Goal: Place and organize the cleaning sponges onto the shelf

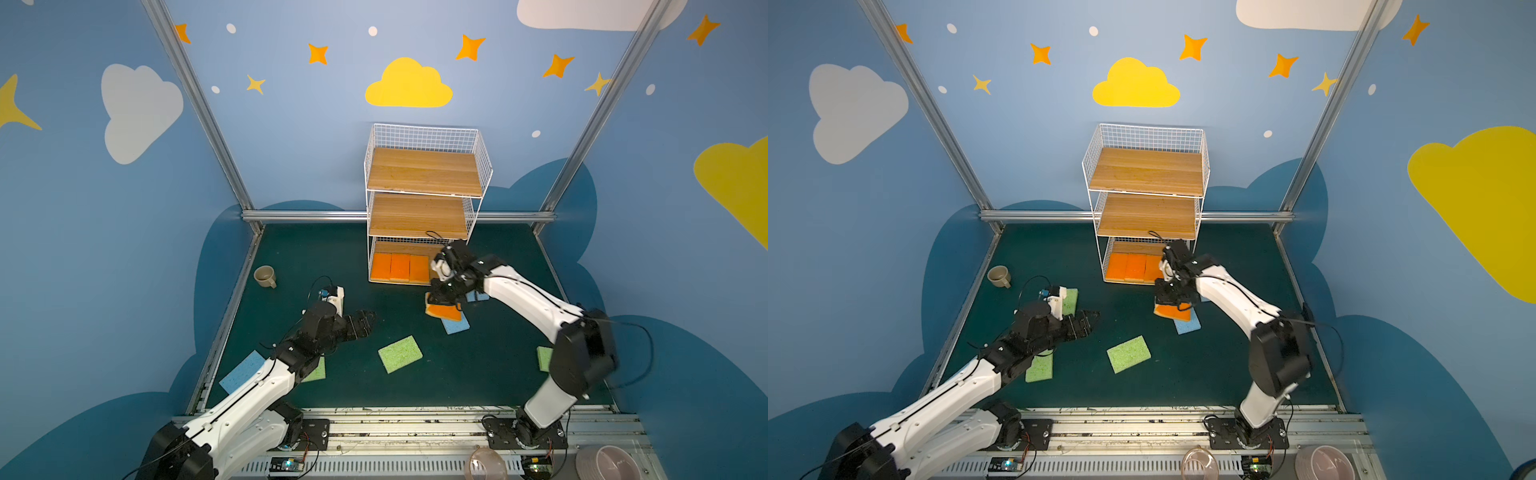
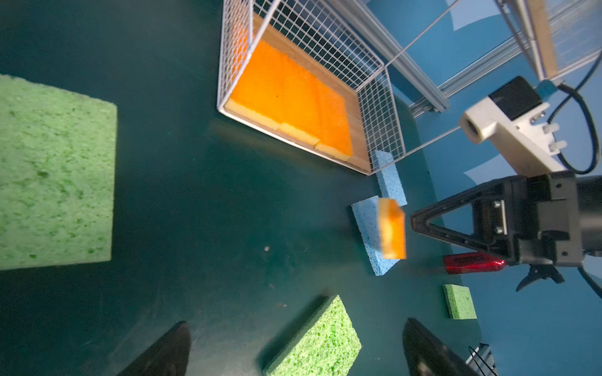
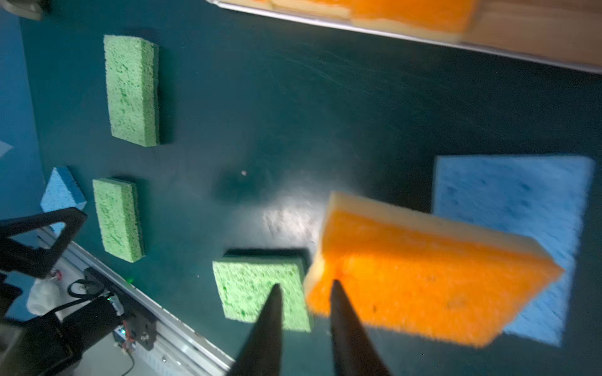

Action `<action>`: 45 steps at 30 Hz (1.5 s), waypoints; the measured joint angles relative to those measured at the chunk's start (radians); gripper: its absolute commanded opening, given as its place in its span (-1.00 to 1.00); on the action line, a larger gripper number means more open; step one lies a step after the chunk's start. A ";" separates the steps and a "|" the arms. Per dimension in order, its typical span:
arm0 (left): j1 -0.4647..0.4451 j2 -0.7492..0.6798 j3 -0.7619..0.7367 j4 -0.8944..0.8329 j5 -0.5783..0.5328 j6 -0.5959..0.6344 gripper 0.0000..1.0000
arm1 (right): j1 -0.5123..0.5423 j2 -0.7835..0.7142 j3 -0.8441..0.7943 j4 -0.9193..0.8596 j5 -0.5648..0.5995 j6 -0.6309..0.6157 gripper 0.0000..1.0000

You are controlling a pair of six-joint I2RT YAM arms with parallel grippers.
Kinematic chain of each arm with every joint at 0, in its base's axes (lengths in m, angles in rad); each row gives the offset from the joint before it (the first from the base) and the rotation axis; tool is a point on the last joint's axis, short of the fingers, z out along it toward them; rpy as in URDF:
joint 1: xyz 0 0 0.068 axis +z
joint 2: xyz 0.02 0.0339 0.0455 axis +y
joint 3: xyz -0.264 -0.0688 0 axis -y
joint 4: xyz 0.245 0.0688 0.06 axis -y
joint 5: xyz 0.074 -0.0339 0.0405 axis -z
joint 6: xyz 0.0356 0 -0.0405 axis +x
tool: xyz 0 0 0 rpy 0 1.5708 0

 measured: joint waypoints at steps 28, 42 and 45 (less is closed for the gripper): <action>-0.089 0.658 0.342 0.162 0.082 0.073 -0.94 | -0.106 -0.176 -0.489 0.175 -0.142 0.109 -1.00; -0.167 0.970 0.589 0.188 0.103 0.081 -0.92 | -0.146 -0.106 -0.508 0.204 -0.052 0.173 -1.00; -0.186 0.993 0.595 0.190 0.103 0.081 -0.92 | -0.160 -0.095 -0.491 0.206 -0.037 0.172 -1.00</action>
